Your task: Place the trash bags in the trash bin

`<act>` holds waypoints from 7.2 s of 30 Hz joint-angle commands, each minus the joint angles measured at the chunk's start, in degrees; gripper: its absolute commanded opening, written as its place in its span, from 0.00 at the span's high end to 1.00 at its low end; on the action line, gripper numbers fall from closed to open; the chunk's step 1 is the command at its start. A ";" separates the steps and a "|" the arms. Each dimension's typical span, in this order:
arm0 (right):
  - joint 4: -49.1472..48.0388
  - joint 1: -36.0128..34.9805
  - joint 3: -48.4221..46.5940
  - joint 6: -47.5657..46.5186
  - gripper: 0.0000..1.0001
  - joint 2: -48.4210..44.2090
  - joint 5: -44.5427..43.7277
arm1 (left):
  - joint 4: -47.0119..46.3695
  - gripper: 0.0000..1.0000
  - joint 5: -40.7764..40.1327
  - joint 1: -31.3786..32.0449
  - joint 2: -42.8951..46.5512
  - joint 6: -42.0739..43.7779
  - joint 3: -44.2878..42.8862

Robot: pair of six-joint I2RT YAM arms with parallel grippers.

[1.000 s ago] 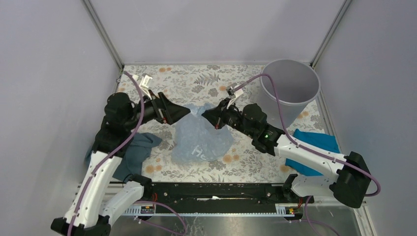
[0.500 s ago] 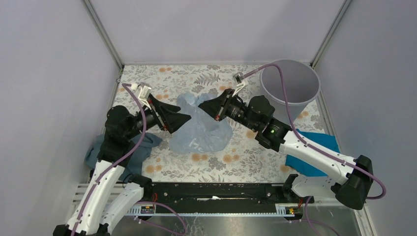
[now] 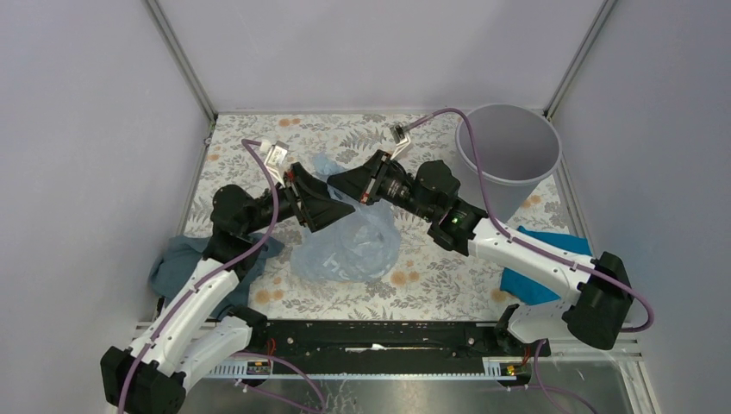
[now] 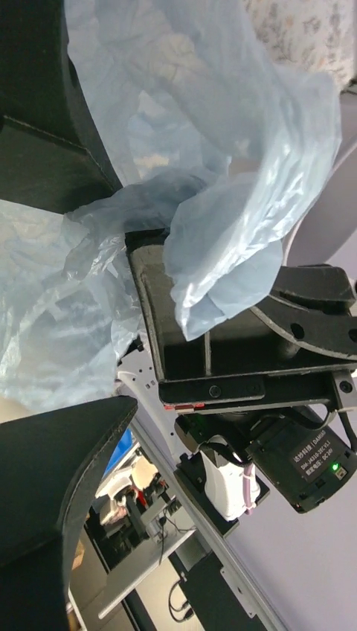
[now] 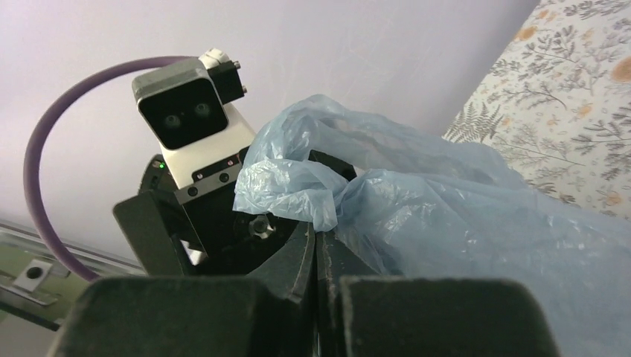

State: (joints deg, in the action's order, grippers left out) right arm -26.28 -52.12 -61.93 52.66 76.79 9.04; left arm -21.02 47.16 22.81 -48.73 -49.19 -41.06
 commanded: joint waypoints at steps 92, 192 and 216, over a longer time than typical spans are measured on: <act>68.84 -1.10 -29.01 -47.19 0.87 6.35 6.94 | 43.56 1.00 -11.13 0.75 15.73 37.93 -24.52; 53.40 1.32 -30.23 -68.84 1.00 -5.99 -20.50 | 30.76 0.10 -9.28 4.66 -1.48 6.85 -25.82; 44.69 17.26 -11.08 -71.56 1.00 -6.15 29.66 | 32.83 0.12 -34.25 20.19 -7.64 21.30 -30.77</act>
State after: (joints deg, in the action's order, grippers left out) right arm 14.52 -34.85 -72.62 -11.53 72.49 28.69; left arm 11.22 20.29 43.22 -61.04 -29.93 -65.82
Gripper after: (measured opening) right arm 0.020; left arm 0.852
